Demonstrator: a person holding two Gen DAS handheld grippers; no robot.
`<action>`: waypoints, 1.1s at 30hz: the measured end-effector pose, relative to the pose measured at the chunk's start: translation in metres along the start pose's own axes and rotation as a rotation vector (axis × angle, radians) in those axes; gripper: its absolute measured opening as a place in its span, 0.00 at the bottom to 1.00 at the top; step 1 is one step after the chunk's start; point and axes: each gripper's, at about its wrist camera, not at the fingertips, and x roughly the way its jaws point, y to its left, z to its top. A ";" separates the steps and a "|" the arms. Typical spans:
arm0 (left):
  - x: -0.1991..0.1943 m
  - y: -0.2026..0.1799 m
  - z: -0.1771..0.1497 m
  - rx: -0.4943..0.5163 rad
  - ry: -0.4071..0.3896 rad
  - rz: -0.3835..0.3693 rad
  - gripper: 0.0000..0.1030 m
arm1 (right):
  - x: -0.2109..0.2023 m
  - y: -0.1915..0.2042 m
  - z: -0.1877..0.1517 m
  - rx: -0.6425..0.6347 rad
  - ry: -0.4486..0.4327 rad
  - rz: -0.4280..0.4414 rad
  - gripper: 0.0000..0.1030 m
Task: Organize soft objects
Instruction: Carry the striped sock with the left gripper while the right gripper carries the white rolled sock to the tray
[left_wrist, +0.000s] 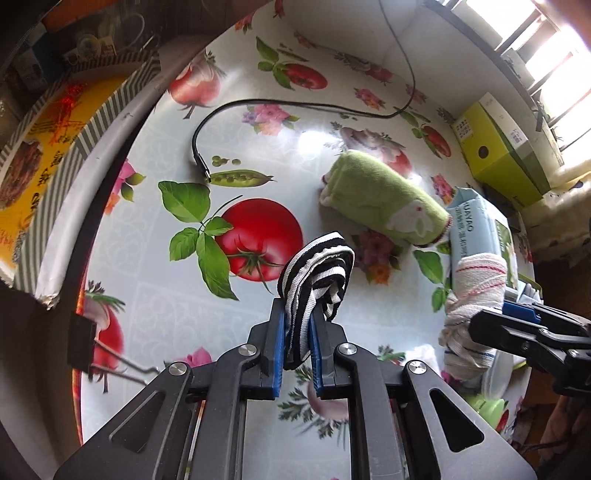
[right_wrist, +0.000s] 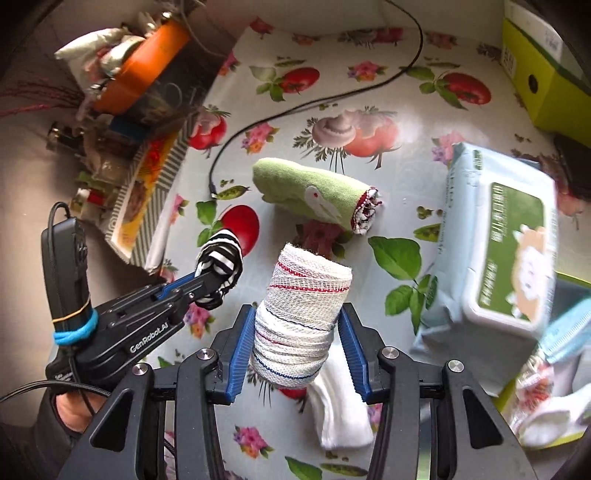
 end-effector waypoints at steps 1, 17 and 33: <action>-0.003 -0.002 -0.002 0.001 -0.002 0.006 0.12 | -0.007 0.000 -0.004 -0.004 -0.011 0.004 0.43; -0.056 -0.061 -0.024 0.061 -0.047 -0.013 0.12 | -0.103 -0.022 -0.047 -0.007 -0.198 0.011 0.43; -0.071 -0.146 -0.031 0.199 -0.045 -0.094 0.12 | -0.155 -0.076 -0.094 0.096 -0.284 -0.007 0.43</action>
